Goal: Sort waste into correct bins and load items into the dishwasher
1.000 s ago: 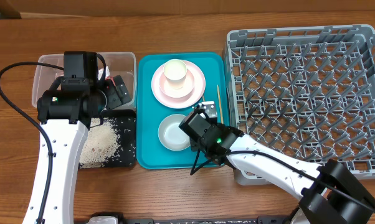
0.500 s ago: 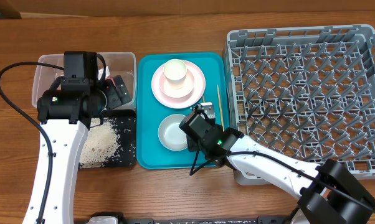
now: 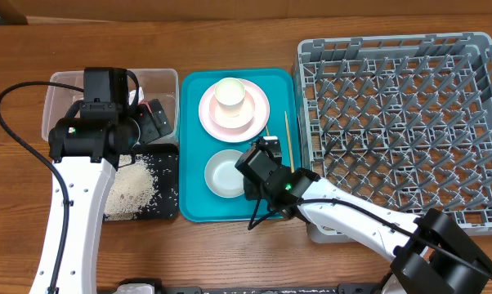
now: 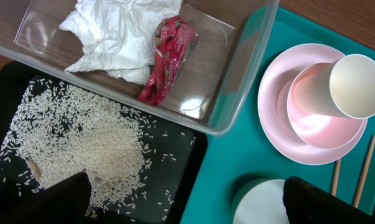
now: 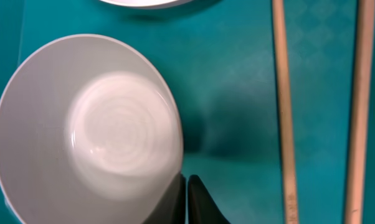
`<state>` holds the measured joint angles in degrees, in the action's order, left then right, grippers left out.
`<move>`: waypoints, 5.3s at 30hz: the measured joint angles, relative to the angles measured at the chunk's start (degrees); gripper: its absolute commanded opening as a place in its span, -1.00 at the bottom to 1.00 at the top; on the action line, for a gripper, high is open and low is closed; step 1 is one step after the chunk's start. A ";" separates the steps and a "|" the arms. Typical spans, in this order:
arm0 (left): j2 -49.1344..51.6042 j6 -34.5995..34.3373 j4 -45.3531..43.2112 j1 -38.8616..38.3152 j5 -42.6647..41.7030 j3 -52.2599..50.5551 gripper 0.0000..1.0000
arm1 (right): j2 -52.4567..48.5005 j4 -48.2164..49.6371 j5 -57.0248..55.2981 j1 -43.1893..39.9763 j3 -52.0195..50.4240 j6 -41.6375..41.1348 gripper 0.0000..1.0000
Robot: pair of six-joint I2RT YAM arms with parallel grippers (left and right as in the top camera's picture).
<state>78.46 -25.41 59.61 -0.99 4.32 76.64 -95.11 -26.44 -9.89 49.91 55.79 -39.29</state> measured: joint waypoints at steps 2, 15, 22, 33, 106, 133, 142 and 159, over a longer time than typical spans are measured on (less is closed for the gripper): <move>0.00 0.00 0.00 0.00 0.02 0.00 1.00 | 0.00 1.36 1.44 0.00 0.00 -0.35 -0.81; 0.02 0.00 0.00 0.00 0.00 0.00 1.00 | 0.00 6.73 12.33 0.00 0.00 -0.74 -0.79; 0.00 0.00 0.00 0.00 0.02 0.00 1.00 | 0.07 6.49 12.76 0.00 0.28 0.76 -0.79; 0.00 0.00 0.00 -0.02 0.00 0.00 1.00 | 1.20 -0.33 -1.62 0.00 1.03 0.68 -0.79; 0.02 0.00 0.00 -0.02 0.02 0.00 1.00 | 3.06 -4.20 -10.84 0.00 0.83 6.32 -0.39; 0.02 0.00 0.00 -0.02 0.02 0.00 1.00 | -8.63 0.04 -15.30 0.00 0.83 6.58 -0.08; 0.02 0.00 0.00 -0.02 0.02 0.00 1.00 | -8.63 0.28 -15.63 0.00 0.83 6.54 -0.05; 0.02 0.00 0.00 -0.02 0.02 0.00 1.00 | -8.63 0.26 -10.14 0.00 0.72 6.49 -0.05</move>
<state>78.48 -25.41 59.61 -1.02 4.34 76.64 -103.74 -26.17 -20.03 49.91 56.51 -32.80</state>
